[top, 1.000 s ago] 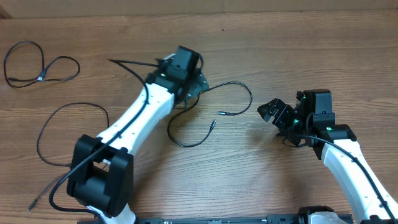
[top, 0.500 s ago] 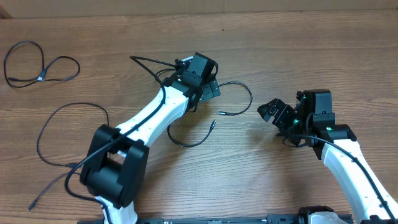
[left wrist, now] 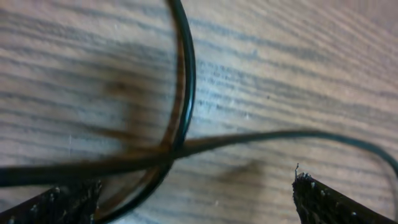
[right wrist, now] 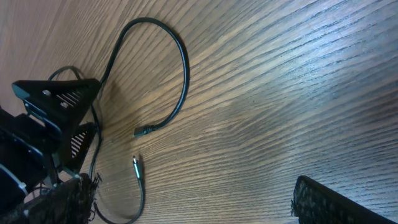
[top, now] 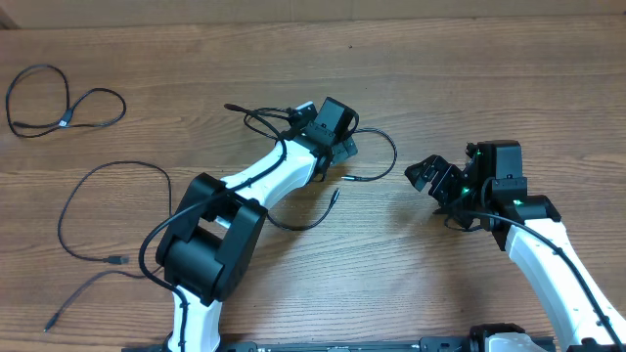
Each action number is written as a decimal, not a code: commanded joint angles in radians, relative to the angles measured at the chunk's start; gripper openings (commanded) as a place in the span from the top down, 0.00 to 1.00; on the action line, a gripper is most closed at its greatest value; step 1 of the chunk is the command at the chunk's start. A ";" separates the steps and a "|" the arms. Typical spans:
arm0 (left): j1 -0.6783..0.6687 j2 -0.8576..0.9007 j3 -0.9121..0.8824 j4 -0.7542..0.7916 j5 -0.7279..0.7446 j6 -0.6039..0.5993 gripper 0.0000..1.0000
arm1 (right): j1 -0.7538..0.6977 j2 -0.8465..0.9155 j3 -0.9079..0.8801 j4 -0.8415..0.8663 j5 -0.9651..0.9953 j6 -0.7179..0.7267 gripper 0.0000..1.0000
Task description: Untangle cables
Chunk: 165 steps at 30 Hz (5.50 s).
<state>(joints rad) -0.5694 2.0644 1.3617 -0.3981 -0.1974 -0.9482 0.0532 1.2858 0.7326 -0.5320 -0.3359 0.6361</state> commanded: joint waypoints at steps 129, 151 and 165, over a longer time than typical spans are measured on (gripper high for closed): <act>0.626 -1.521 -0.280 -0.834 0.235 0.529 0.01 | 0.004 0.002 0.015 0.006 0.006 0.000 0.00; 0.517 -2.014 -0.568 -0.749 0.220 0.529 0.01 | 0.004 0.002 0.015 0.006 0.006 0.000 0.00; 0.520 -2.061 -0.903 -0.335 0.156 0.530 0.01 | 0.004 0.002 0.015 0.006 0.006 0.000 0.00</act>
<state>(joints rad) -0.0471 0.0151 0.5140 -0.8017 0.0101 -0.4133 0.0532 1.2858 0.7326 -0.5320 -0.3355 0.6353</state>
